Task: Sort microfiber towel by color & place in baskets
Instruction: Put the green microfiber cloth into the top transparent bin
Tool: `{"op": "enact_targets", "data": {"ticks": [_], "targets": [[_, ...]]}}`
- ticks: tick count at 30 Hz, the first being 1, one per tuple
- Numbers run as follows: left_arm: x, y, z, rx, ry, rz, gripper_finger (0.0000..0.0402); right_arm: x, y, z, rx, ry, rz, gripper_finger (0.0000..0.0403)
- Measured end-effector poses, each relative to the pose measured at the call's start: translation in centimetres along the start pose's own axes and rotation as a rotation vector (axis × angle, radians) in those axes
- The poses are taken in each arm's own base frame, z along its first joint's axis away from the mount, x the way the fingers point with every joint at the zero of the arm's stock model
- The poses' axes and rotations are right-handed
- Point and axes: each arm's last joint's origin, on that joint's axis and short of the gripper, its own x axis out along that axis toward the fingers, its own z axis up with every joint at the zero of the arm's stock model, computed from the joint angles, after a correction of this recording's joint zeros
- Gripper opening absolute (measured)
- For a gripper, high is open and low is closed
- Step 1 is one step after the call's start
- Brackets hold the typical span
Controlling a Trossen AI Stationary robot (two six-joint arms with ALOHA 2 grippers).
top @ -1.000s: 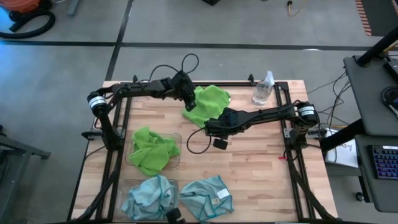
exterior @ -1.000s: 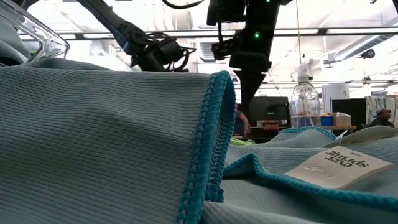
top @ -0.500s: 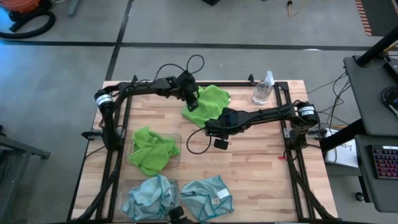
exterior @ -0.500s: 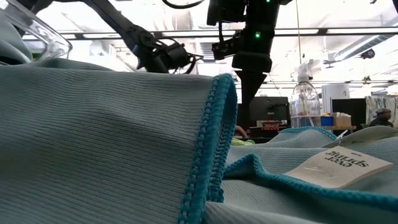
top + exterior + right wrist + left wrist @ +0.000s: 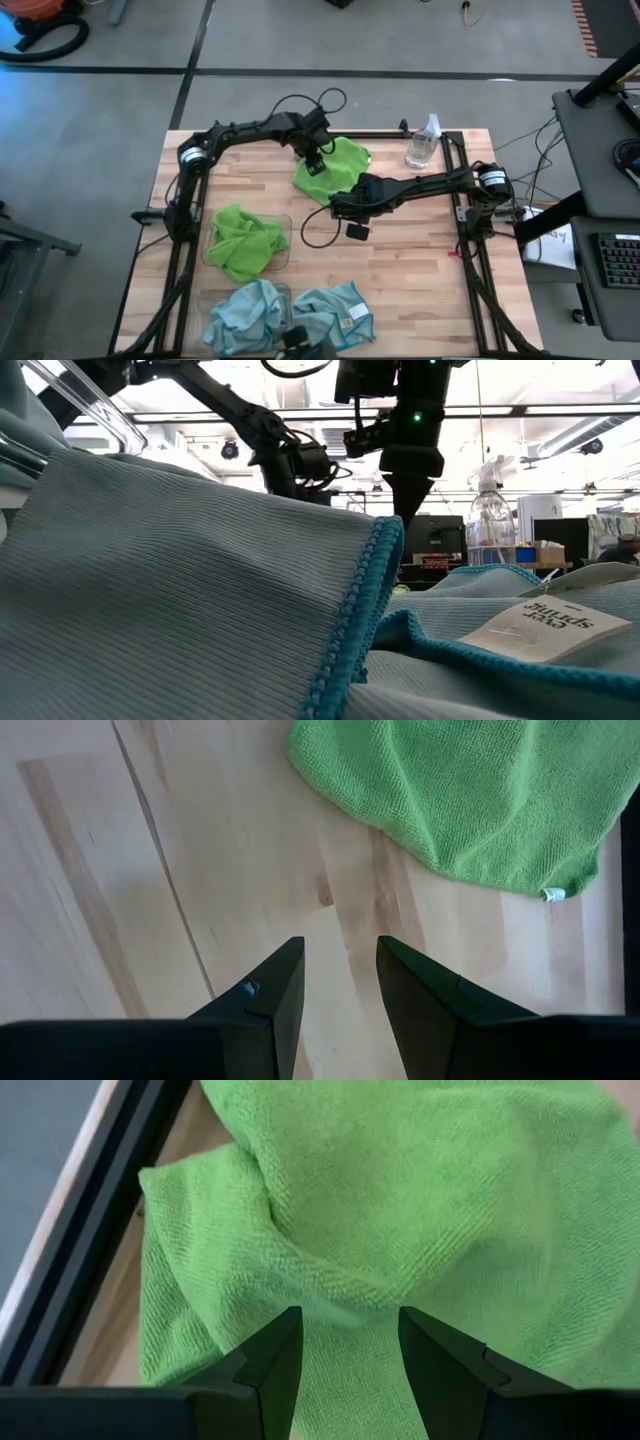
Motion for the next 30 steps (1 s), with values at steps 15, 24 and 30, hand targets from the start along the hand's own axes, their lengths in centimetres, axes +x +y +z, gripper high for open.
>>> {"op": "enact_targets", "data": {"ticks": [15,24,30], "targets": [[-1.7,-0.2,1.2,0.029,0.006,-0.014,0.0151,0.0,0.0,0.0,-0.011,-0.002,0.0,0.0123],[-1.8,-2.5,2.1,0.07,-0.088,-0.18,0.0151,0.0,0.0,0.0,-0.028,-0.002,0.0,0.0123],[-1.8,-2.4,2.9,0.083,-0.16,-0.136,0.0151,0.0,0.0,0.0,-0.036,-0.002,0.0,0.0123]]}}
